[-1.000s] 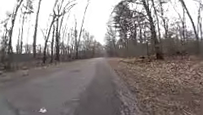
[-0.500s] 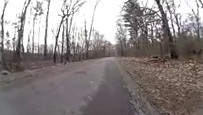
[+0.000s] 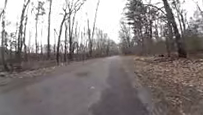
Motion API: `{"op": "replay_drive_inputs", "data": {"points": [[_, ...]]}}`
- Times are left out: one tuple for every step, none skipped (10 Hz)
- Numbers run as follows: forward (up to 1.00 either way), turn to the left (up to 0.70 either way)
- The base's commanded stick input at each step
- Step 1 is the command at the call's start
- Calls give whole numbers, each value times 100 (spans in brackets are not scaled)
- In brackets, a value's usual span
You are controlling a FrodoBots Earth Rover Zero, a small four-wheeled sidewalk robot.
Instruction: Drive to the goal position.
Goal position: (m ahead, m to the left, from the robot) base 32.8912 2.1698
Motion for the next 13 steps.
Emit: {"op": "replay_drive_inputs", "data": {"points": [[100,0],[100,0],[100,0],[100,0],[100,-37],[100,-25],[100,-13],[100,-1],[100,-12],[100,-25],[100,-38],[100,-29],[100,-16]]}}
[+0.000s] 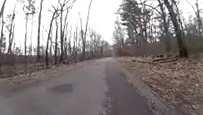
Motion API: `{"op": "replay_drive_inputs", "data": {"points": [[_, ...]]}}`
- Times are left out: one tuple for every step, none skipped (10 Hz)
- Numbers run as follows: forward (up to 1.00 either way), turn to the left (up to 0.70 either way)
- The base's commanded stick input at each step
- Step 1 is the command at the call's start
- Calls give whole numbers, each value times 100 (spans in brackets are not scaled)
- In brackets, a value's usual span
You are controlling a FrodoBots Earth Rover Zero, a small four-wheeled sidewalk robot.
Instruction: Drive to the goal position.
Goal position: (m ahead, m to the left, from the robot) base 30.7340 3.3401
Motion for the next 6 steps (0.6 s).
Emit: {"op": "replay_drive_inputs", "data": {"points": [[100,-2],[100,0],[100,0],[100,0],[100,0],[100,0]]}}
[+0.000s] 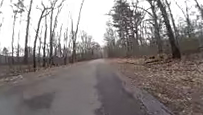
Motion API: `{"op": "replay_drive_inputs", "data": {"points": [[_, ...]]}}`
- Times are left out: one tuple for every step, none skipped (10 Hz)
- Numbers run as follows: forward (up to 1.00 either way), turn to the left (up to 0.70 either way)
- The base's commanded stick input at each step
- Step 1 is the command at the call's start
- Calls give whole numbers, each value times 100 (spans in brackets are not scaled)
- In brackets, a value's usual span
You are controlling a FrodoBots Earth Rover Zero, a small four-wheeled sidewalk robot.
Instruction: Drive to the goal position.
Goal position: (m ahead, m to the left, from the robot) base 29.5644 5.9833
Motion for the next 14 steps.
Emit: {"op": "replay_drive_inputs", "data": {"points": [[100,0],[100,-6],[100,-18],[100,-31],[100,-37],[100,-25],[100,-12],[100,0],[100,0],[100,0],[100,0],[100,0],[100,0],[100,0]]}}
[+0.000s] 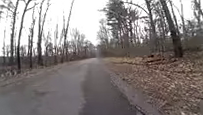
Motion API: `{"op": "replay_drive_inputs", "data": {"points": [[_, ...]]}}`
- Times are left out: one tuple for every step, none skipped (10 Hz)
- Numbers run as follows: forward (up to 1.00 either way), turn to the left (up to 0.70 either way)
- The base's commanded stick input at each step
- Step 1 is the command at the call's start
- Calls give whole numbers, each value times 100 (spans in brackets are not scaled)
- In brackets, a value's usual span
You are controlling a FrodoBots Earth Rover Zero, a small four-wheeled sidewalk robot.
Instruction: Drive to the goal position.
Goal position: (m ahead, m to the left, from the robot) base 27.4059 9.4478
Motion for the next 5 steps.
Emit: {"op": "replay_drive_inputs", "data": {"points": [[100,0],[100,0],[100,0],[100,0],[100,10]]}}
